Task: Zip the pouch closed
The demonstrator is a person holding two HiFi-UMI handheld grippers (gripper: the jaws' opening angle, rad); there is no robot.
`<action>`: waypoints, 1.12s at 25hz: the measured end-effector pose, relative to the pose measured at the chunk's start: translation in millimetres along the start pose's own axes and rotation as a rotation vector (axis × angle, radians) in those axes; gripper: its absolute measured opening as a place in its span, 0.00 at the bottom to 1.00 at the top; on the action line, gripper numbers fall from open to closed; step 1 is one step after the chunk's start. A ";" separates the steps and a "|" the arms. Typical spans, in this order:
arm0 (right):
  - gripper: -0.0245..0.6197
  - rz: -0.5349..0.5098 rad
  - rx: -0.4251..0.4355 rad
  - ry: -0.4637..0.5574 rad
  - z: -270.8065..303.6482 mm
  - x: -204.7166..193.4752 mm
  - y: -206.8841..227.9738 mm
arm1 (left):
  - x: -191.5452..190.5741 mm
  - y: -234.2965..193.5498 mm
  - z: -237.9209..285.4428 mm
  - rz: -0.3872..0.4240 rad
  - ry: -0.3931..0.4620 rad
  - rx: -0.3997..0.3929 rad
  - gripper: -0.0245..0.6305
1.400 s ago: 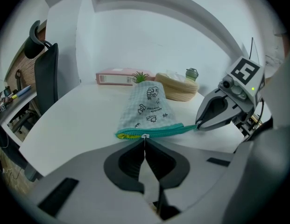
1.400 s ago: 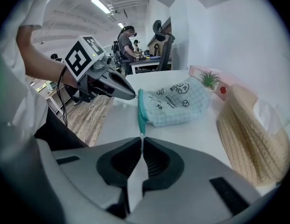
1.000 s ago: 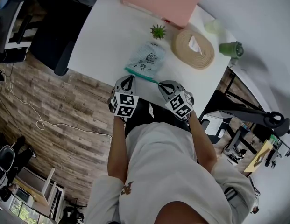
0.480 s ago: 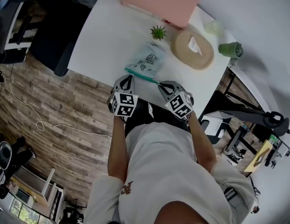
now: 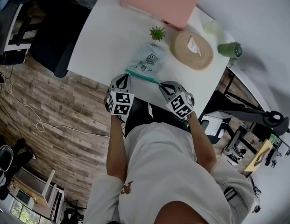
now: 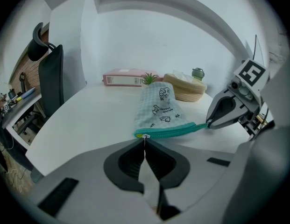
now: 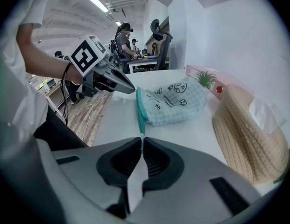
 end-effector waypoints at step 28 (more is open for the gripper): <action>0.09 -0.001 -0.160 -0.025 16.9 -9.6 -19.8 | -15.8 -5.8 12.6 0.005 0.011 -0.053 0.04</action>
Point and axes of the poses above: the fingertips, and each gripper's own axes: z forward along the fingers, y to its right, x out of its top, the point moved 10 cm from there along -z, backward along the fingers, and after that the axes turned 4 degrees about z, right-handed, at the moved point
